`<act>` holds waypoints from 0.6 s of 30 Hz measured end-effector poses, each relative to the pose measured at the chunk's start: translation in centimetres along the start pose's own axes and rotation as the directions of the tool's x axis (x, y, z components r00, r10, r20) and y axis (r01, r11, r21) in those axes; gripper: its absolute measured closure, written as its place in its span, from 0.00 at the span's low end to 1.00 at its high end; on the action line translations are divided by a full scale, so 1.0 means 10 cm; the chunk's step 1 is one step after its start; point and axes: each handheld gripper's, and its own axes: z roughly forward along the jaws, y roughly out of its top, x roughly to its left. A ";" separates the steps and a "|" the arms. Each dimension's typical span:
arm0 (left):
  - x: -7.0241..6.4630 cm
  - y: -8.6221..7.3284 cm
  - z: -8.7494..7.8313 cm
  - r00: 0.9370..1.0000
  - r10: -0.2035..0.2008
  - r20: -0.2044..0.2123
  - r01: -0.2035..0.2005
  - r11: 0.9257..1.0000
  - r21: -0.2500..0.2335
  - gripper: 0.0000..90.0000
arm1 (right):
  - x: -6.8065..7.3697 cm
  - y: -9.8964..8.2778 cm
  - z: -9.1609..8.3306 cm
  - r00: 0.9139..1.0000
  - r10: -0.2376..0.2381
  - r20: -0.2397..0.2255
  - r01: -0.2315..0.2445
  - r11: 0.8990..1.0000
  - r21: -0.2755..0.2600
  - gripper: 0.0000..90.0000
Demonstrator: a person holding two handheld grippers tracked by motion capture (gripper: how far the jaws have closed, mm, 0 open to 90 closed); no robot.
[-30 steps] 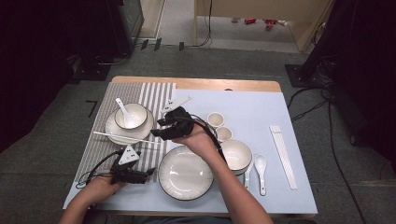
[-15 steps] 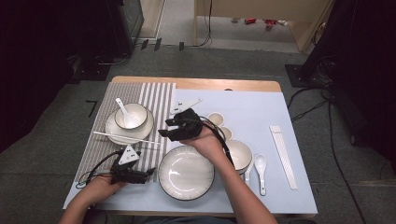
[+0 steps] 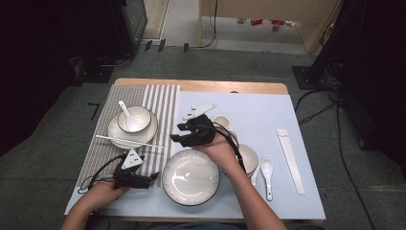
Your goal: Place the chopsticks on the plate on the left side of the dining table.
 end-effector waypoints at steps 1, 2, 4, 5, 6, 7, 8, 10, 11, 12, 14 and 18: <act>0.00 0.00 0.00 1.000 0.000 0.000 0.000 1.000 0.000 0.16 | 0.00 0.00 -0.01 1.000 -0.001 0.003 0.001 1.000 0.000 0.56; 0.00 0.00 0.00 1.000 0.000 0.000 0.000 1.000 0.000 0.16 | 0.00 -0.01 -0.02 1.000 -0.001 0.004 0.001 1.000 -0.001 0.56; 0.00 0.00 0.00 1.000 0.000 0.000 0.000 1.000 0.000 0.16 | -0.01 -0.02 -0.03 1.000 -0.003 0.009 0.003 1.000 -0.001 0.56; 0.00 0.00 0.00 1.000 0.000 0.000 0.000 1.000 0.000 0.16 | -0.01 -0.03 -0.05 1.000 0.001 0.011 -0.001 1.000 0.001 0.56; 0.00 0.00 0.00 1.000 0.001 0.000 -0.001 1.000 0.000 0.16 | -0.02 -0.04 -0.06 1.000 0.005 0.012 -0.005 1.000 -0.001 0.56; 0.00 0.00 0.00 1.000 0.001 0.000 -0.001 1.000 0.001 0.16 | -0.02 -0.04 -0.07 1.000 0.007 0.015 -0.007 1.000 -0.002 0.56; 0.00 0.00 0.00 1.000 0.001 0.000 -0.001 1.000 0.001 0.16 | -0.03 -0.05 -0.07 1.000 0.007 0.016 -0.007 1.000 -0.002 0.56; 0.00 0.00 0.00 1.000 0.002 0.000 -0.002 1.000 0.000 0.16 | -0.04 -0.07 -0.09 1.000 0.009 0.019 -0.009 1.000 -0.002 0.56; 0.00 0.00 0.00 1.000 0.002 0.000 -0.002 1.000 0.001 0.16 | -0.04 -0.08 -0.09 1.000 0.011 0.022 -0.011 1.000 0.000 0.56; 0.00 0.00 0.00 1.000 0.002 0.000 -0.002 1.000 0.002 0.16 | -0.05 -0.09 -0.09 1.000 0.008 0.023 -0.008 1.000 -0.001 0.56; 0.00 0.00 0.00 1.000 0.002 0.000 -0.002 1.000 0.000 0.16 | -0.06 -0.10 -0.11 1.000 0.014 0.026 -0.014 1.000 0.000 0.56; 0.00 0.00 0.00 1.000 0.002 0.001 -0.002 1.000 0.001 0.16 | -0.08 -0.12 -0.14 0.999 0.016 0.032 -0.016 1.000 -0.002 0.56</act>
